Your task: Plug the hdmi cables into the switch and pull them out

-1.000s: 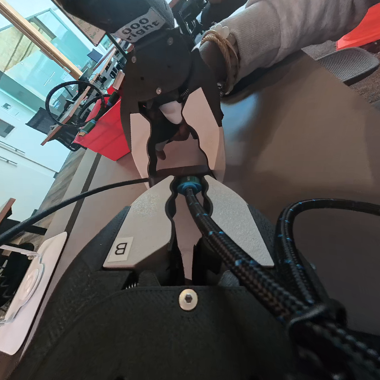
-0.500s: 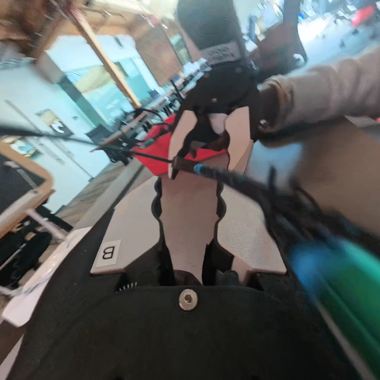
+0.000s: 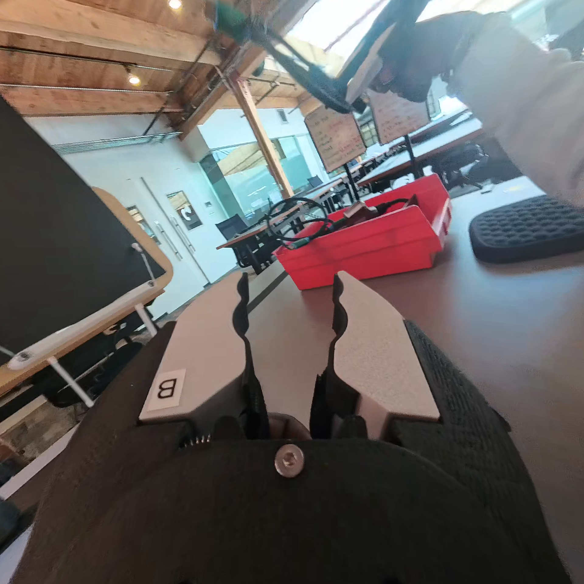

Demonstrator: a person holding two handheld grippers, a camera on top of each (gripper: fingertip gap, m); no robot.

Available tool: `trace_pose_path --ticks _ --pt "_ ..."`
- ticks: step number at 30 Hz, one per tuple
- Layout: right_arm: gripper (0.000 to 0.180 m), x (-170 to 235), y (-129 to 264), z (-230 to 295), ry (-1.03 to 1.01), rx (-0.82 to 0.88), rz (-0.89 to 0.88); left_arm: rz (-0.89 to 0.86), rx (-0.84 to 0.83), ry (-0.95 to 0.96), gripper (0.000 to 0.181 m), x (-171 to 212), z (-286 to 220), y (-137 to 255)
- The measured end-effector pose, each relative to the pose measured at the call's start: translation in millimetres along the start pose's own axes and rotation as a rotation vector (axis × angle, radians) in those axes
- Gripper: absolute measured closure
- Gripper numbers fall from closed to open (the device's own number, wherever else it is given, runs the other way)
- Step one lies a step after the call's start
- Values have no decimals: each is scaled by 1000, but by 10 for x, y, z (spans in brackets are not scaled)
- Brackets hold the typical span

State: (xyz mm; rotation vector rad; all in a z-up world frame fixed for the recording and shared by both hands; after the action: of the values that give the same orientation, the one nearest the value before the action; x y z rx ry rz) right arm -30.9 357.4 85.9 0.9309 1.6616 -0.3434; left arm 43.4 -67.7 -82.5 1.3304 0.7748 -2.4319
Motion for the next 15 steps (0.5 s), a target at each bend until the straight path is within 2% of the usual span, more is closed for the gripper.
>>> trace_pose_path --ticks 3,8,10,12,14,15 --pt "102 541 133 -229 -212 63 44 -10 48 46 133 30 -41 -17" --pt "102 1336 82 -493 -550 -23 98 -8 57 116 132 70 -15 -16" --pt "103 1578 16 -539 -684 -28 197 0 60 107 131 65 -8 -12" --pt "106 1711 -47 -535 -752 -43 332 0 54 107 130 67 -2 -10" --pt "111 1627 -77 -516 -718 -43 342 -4 54 117 128 68 0 -9" --pt "107 1563 -85 -504 -686 -39 330 -7 53 117 128 64 0 -8"
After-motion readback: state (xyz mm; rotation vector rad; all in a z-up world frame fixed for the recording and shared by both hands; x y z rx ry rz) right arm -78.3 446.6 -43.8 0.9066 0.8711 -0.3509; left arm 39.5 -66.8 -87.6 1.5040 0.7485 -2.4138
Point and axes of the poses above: each gripper's, where its closed fingertips meet, y back along the fingers, x out of its underside, z = x × y across the jaws, the point moved 10 cm from there along y, back along the fingers, and after that the axes turned 10 degrees about -z, right-handed, at the moved point
